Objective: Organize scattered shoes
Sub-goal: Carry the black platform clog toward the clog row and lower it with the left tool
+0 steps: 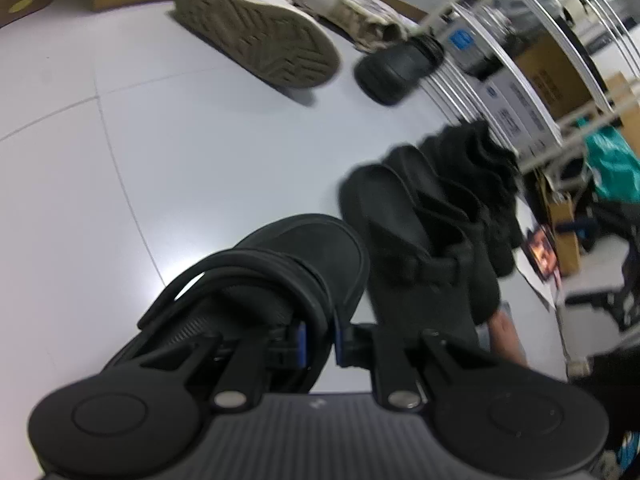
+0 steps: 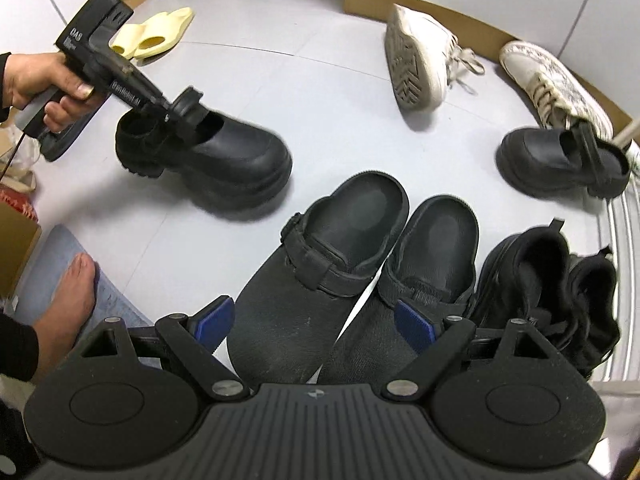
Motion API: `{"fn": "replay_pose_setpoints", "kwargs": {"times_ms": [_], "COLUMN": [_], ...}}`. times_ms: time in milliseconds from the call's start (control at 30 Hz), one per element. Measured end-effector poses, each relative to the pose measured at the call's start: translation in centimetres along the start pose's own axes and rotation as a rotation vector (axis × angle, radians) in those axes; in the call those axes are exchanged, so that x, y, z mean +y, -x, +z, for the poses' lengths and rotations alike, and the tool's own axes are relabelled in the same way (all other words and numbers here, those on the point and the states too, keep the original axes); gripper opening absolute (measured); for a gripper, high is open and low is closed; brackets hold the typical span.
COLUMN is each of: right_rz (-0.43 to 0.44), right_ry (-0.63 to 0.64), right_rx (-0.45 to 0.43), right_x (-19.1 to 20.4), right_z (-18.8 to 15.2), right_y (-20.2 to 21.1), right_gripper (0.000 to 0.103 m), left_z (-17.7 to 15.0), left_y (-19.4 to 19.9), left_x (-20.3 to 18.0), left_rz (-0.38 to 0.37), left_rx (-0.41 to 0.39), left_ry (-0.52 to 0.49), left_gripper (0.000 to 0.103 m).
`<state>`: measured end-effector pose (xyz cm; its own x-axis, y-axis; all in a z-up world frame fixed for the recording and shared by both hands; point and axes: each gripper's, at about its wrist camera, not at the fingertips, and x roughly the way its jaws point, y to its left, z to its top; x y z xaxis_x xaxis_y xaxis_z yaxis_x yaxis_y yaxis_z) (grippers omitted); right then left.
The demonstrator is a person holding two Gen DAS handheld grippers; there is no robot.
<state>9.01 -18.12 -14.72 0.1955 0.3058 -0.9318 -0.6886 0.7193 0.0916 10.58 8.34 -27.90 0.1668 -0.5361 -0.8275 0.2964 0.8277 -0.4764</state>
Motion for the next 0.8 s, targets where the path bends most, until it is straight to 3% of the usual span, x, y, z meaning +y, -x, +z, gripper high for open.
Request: {"fn": "replay_pose_setpoints", "kwargs": {"times_ms": [200,333,400,467,567,800], "right_rz": [-0.008,-0.022,-0.032,-0.039,-0.041,0.062], "right_ry": [0.069,0.118,0.132,0.152,0.164,0.022], "right_rx": [0.042,0.045,0.048,0.039,0.006,-0.08], "right_x": [1.4,2.8,3.4,4.3,5.8,7.7], "right_z": [0.8,1.1,1.2,1.5,2.1,4.7], "right_y": [2.0,3.8,4.5,5.5,7.0,6.6], "right_gripper": [0.09,0.09,0.09,0.09,0.09,0.09], "left_z": [-1.9,-2.6,-2.9,-2.8,-2.1,0.4], "left_y": [-1.0,-2.6,-2.3,-1.1,1.6,7.8], "left_x": [-1.3,-2.1,-3.0,-3.7,-5.2,-9.1], "left_rz": [0.026,0.157,0.18,0.16,0.162,0.27], "left_rx": [0.039,0.173,0.181,0.178,0.154,0.118], "left_ry": [-0.007,0.037,0.011,0.034,0.053,0.127], "left_gripper": [0.016,0.035,0.047,0.071,0.072,0.076]}}
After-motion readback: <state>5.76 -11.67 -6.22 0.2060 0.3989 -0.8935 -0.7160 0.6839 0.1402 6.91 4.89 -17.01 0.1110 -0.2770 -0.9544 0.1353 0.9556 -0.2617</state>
